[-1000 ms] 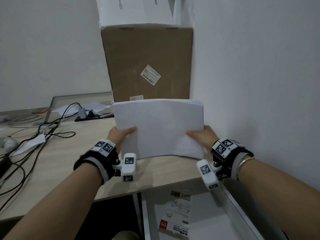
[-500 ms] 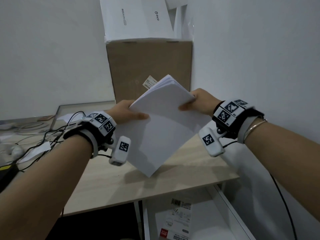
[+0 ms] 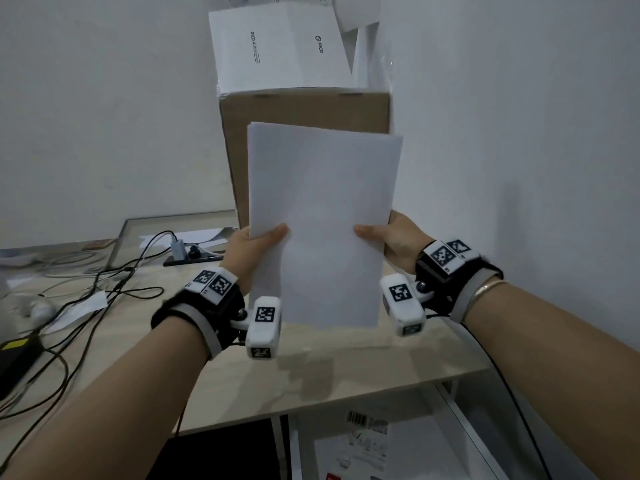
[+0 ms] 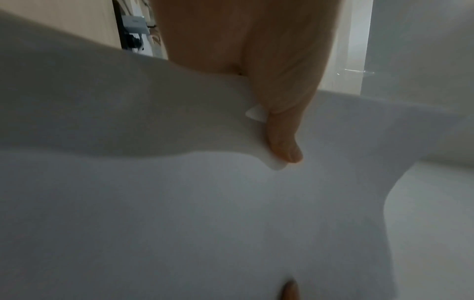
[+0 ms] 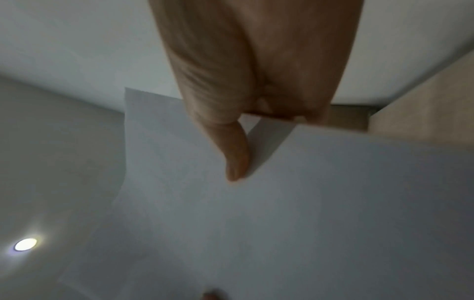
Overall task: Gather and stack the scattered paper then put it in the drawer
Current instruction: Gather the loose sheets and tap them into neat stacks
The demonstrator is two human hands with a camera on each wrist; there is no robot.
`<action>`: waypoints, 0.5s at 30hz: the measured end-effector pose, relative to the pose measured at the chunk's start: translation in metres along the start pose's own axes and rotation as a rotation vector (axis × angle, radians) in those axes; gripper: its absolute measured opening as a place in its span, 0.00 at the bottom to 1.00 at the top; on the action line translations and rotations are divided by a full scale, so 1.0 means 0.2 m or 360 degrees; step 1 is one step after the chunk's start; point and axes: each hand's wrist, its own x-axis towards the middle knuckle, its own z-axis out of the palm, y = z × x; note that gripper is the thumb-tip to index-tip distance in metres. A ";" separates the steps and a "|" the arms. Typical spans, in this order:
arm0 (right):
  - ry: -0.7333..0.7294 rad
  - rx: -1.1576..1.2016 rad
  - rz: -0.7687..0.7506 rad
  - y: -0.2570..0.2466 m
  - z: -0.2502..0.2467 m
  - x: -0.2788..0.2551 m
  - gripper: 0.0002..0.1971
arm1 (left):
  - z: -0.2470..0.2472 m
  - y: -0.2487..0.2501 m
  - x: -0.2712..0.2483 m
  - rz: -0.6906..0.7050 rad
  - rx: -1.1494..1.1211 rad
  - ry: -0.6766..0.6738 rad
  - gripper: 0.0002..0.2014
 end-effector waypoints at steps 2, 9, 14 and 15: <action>0.0116 0.0062 -0.0129 -0.03 0.03 0.03 0.23 | 0.00 -0.01 0.03 0.0001 -0.0072 0.0010 0.08; -0.0044 -0.0201 0.0089 0.35 -0.02 0.04 0.27 | -0.10 -0.29 0.03 -0.0334 -0.0002 -0.0390 0.43; -0.0015 -0.0095 0.0106 0.46 -0.04 0.05 0.26 | -0.08 -0.32 0.05 -0.0388 -0.0020 -0.0214 0.24; -0.0007 -0.0086 0.0110 0.46 -0.04 0.05 0.27 | -0.07 -0.33 0.05 -0.0391 -0.0027 -0.0148 0.23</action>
